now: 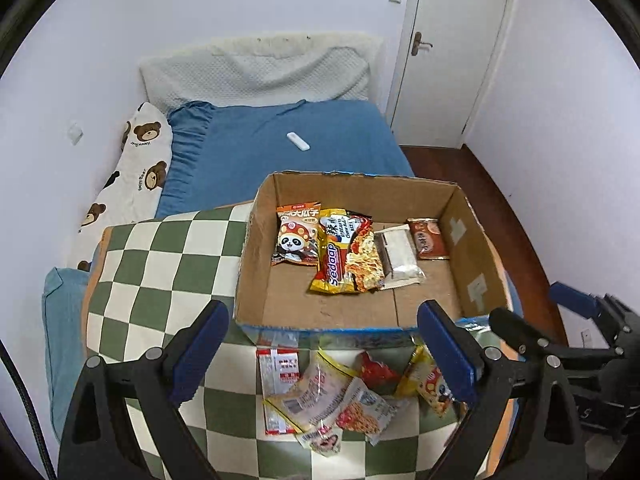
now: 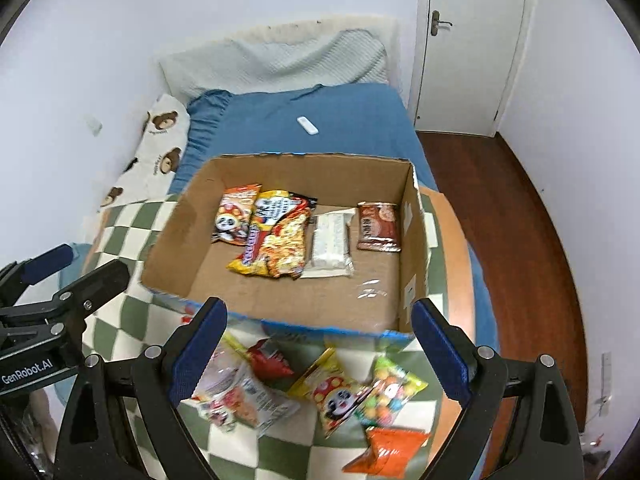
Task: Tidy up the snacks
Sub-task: 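Withdraw both tools from the box toward the remaining snacks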
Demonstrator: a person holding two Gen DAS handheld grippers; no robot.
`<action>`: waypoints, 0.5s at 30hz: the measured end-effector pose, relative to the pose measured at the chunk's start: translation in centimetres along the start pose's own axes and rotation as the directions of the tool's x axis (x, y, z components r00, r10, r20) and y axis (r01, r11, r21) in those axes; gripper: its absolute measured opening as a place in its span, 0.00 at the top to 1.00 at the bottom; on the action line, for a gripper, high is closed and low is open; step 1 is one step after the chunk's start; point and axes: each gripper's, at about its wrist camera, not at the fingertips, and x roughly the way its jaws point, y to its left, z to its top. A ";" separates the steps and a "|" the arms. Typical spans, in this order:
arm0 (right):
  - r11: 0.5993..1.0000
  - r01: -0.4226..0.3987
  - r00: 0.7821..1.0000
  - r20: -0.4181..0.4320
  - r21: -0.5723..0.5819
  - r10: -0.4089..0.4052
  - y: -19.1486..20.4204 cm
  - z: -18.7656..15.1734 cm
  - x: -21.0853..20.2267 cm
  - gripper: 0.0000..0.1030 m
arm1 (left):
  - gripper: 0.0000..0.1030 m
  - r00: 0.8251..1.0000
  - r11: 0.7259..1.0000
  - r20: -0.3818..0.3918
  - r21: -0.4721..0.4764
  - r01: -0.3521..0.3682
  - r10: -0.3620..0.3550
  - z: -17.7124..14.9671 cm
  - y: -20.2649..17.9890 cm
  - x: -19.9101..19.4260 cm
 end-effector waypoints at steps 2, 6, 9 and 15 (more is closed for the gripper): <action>1.000 -0.018 1.000 -0.001 0.021 0.018 -0.2 -1.0 -0.6 0.07 | 0.06 1.000 1.000 -0.012 -0.010 0.002 -0.002 -0.9 0.2 -0.3; 0.994 -0.058 0.997 -0.045 0.095 0.062 -1.3 -3.9 0.0 0.07 | 0.06 0.996 0.999 -0.079 -0.025 -0.032 0.030 -4.2 1.1 1.4; 0.986 -0.088 0.989 -0.109 0.145 0.104 -2.2 -6.6 2.1 0.07 | 0.06 0.982 0.998 -0.178 0.013 -0.060 0.062 -7.4 1.4 4.7; 0.985 -0.093 0.967 -0.221 0.147 0.124 -1.8 -12.1 7.0 0.13 | 0.06 0.929 0.931 -0.286 0.340 -0.129 0.233 -12.6 -1.1 13.1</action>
